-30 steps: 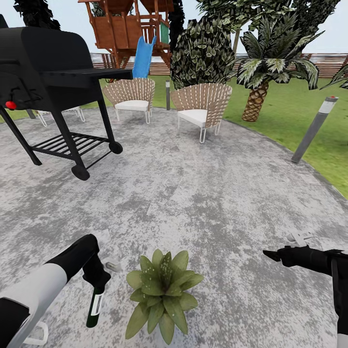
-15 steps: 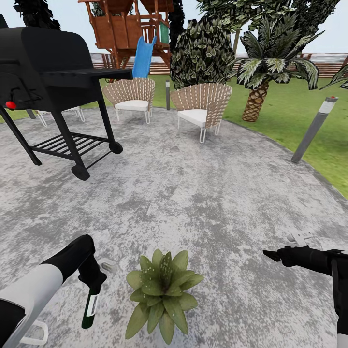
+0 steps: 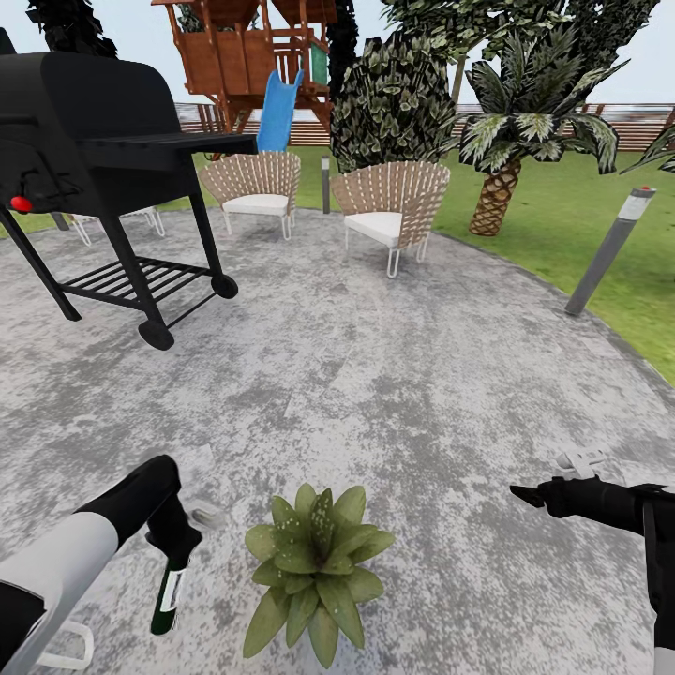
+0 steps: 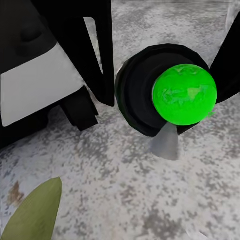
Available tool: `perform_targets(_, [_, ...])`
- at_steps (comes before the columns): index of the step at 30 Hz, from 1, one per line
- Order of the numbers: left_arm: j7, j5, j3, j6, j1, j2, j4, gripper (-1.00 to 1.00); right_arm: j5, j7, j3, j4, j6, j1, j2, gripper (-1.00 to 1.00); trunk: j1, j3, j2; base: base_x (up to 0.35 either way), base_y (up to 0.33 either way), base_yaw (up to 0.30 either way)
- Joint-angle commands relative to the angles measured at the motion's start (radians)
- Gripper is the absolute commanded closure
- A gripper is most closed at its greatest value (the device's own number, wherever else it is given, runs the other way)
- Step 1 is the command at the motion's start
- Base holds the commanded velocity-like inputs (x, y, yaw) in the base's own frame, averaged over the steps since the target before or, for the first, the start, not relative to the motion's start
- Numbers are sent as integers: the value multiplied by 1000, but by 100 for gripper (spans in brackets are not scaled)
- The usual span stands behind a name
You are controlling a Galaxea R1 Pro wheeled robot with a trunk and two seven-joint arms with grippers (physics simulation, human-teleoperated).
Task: Pick up the pesticide atomizer in the garden and spray insectifuge to fully cover both potted plants in the garden.
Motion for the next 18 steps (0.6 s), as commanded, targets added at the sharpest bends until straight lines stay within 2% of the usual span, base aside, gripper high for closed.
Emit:
perform_targets(1, [0,-6,-2,7,0,2,-2,100,9,10,-1,-1,7,-1,0,-100,0,-1,0,0,0,0])
perform_targets(7, [16,-5,-1,7,0,-3,-3,100,9,10,-1,-1,7,-1,0,-100,0,-1,0,0,0,0])
perform_targets(12, [18,-2,-5,7,0,-19,-5,100,9,10,-1,-1,7,-1,0,-100,0,-1,0,0,0,0])
perform_targets(13, [18,-2,-6,7,0,-29,-6,100,9,10,-1,-1,7,-1,0,-100,0,-1,0,0,0,0])
perform_targets(18, [18,-1,-6,7,0,-36,-7,100,9,10,-1,-1,7,-1,0,-100,0,-1,0,0,0,0])
